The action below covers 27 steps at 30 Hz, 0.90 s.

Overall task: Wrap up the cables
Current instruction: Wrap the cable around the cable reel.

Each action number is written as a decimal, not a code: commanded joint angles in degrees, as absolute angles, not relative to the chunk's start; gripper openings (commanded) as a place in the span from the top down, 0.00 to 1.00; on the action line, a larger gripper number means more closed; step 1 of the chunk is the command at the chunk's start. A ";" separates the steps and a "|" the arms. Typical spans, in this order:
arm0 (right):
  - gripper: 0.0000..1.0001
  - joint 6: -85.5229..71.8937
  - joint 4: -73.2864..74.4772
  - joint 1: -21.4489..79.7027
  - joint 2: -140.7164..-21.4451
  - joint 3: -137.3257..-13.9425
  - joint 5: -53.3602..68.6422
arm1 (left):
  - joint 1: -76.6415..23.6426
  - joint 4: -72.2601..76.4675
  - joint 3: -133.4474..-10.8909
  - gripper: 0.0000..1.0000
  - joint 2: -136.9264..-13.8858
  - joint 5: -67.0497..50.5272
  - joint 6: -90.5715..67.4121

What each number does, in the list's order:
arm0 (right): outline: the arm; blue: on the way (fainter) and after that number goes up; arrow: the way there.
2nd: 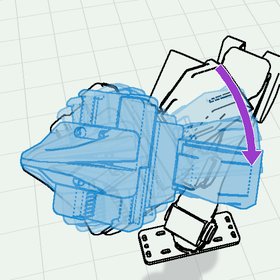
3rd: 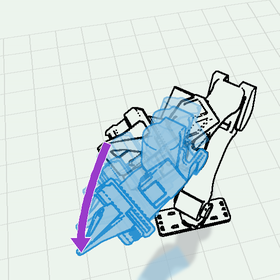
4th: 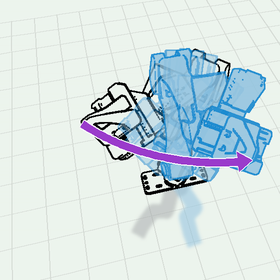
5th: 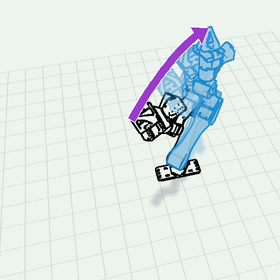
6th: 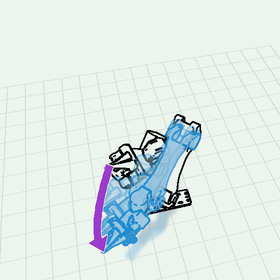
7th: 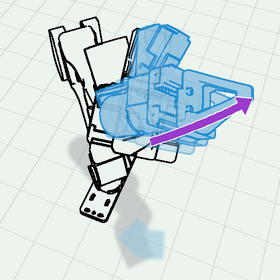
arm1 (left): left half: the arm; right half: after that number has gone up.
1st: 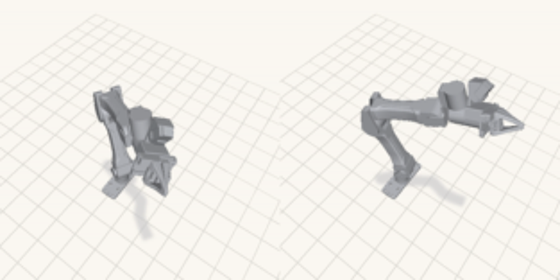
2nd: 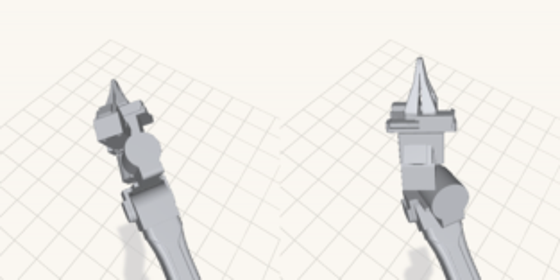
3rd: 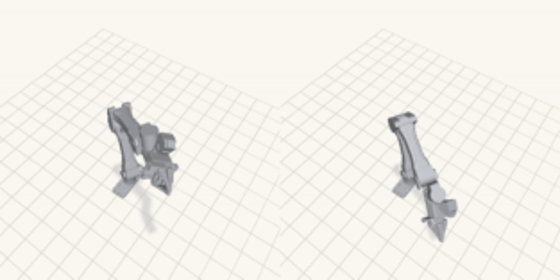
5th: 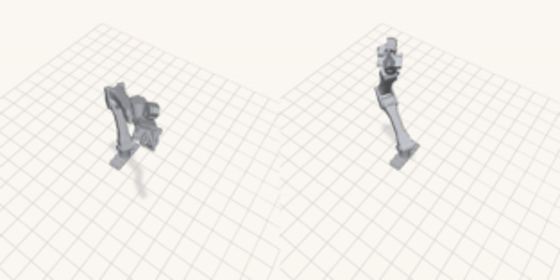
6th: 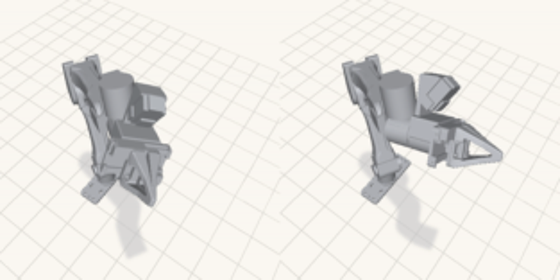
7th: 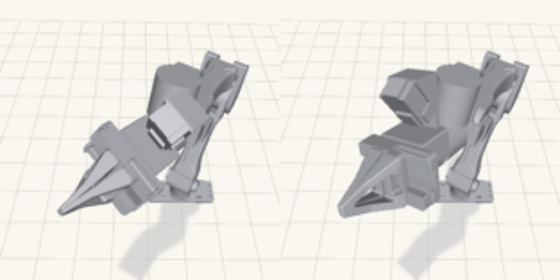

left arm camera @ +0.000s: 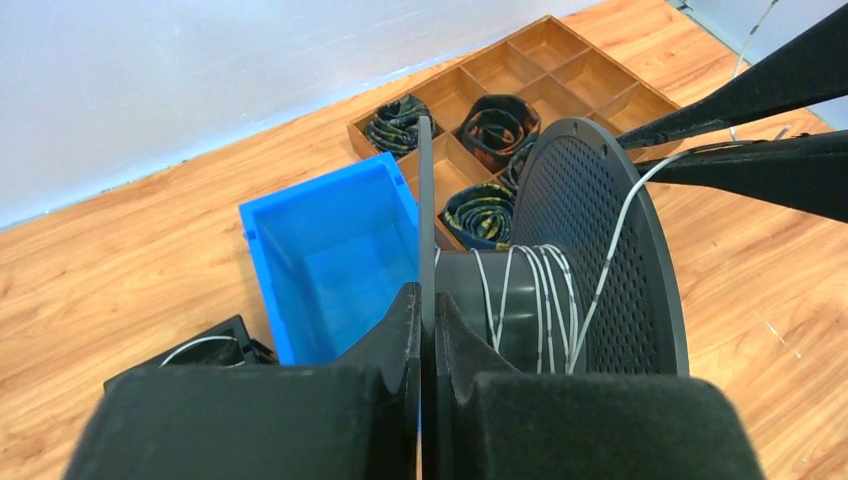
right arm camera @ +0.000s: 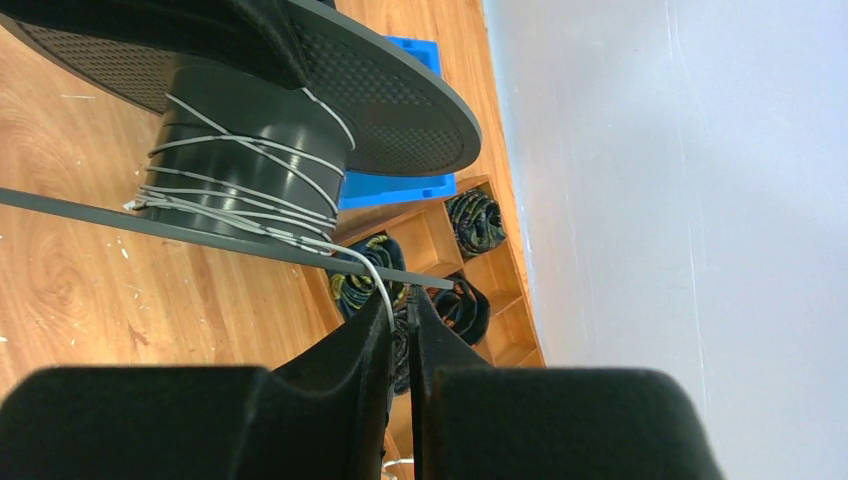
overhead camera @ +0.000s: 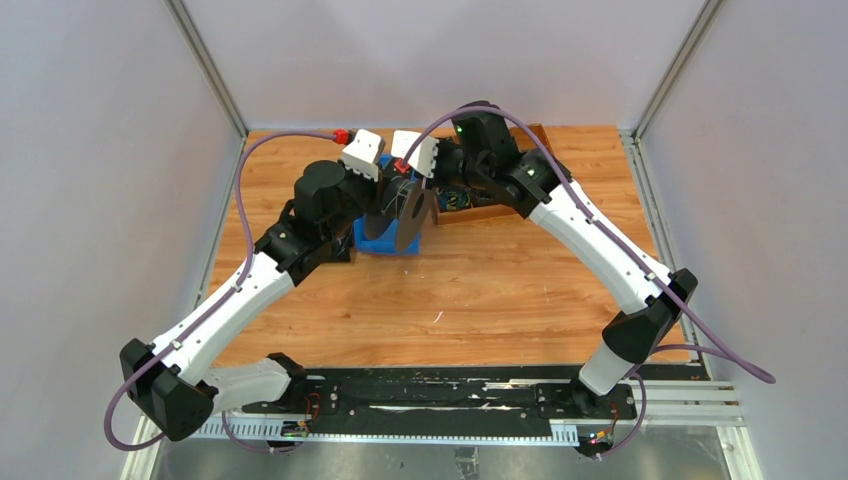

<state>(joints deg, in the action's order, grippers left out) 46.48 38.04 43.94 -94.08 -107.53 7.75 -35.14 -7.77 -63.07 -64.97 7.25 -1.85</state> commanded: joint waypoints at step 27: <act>0.83 70.06 30.78 42.89 -93.34 -104.33 -11.29 | -36.19 -3.86 -62.47 1.00 -63.93 2.62 -0.53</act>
<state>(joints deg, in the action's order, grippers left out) 63.66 34.50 44.51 -94.08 -105.10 -1.26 -35.18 -5.06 -62.57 -65.08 6.15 -0.93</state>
